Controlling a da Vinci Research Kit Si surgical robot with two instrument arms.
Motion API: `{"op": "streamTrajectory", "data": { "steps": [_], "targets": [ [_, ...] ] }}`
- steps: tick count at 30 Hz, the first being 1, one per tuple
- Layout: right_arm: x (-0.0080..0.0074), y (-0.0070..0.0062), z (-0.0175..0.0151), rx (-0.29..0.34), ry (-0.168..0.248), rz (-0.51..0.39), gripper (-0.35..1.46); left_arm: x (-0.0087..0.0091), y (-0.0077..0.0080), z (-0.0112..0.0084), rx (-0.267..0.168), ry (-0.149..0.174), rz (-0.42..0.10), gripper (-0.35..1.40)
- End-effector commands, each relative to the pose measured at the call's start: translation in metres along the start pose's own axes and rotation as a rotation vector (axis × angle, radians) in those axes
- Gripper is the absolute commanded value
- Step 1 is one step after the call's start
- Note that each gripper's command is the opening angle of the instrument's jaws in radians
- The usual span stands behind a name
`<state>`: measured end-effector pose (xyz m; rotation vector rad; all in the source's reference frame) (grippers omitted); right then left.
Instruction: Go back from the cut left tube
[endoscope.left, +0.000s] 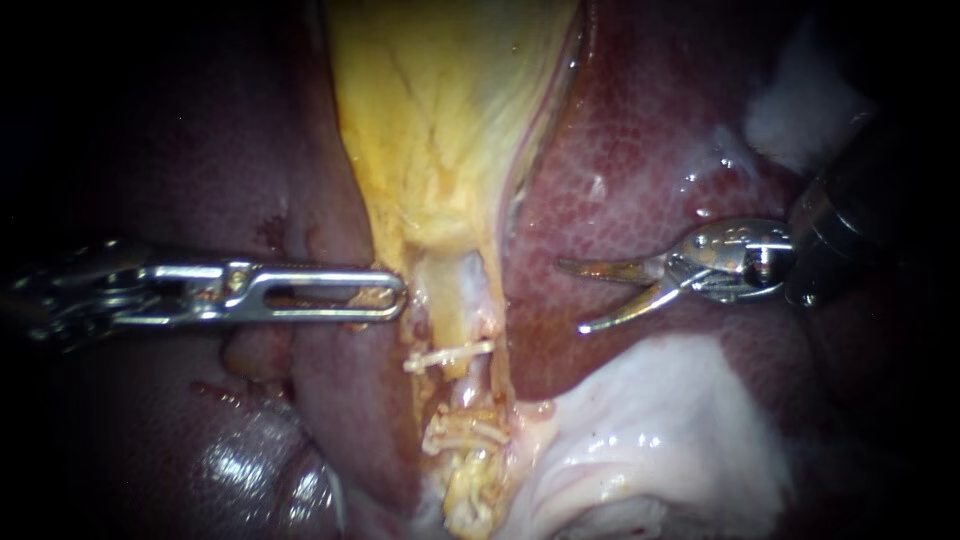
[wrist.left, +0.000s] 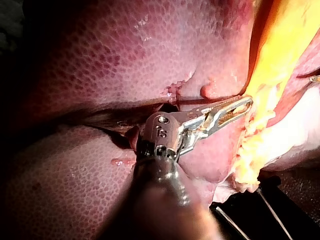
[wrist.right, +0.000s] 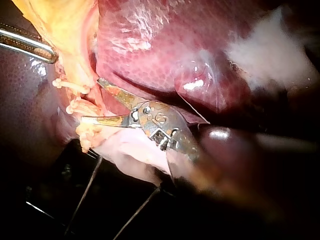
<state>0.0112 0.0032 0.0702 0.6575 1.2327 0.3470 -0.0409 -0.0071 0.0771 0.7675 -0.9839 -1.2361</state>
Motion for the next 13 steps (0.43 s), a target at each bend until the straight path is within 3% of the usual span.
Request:
{"op": "streamTrajectory", "data": {
  "steps": [1,13],
  "targets": [
    [0.0,0.0,0.0,0.0,0.0,0.0,1.43,0.0,0.0,0.0001,-0.002,0.0,-0.001,-0.35],
    [0.0001,-0.0002,-0.0001,0.001,0.0,-0.006,1.43,0.0,0.0,0.0,-0.002,0.001,-0.001,-0.35]
  ]
}}
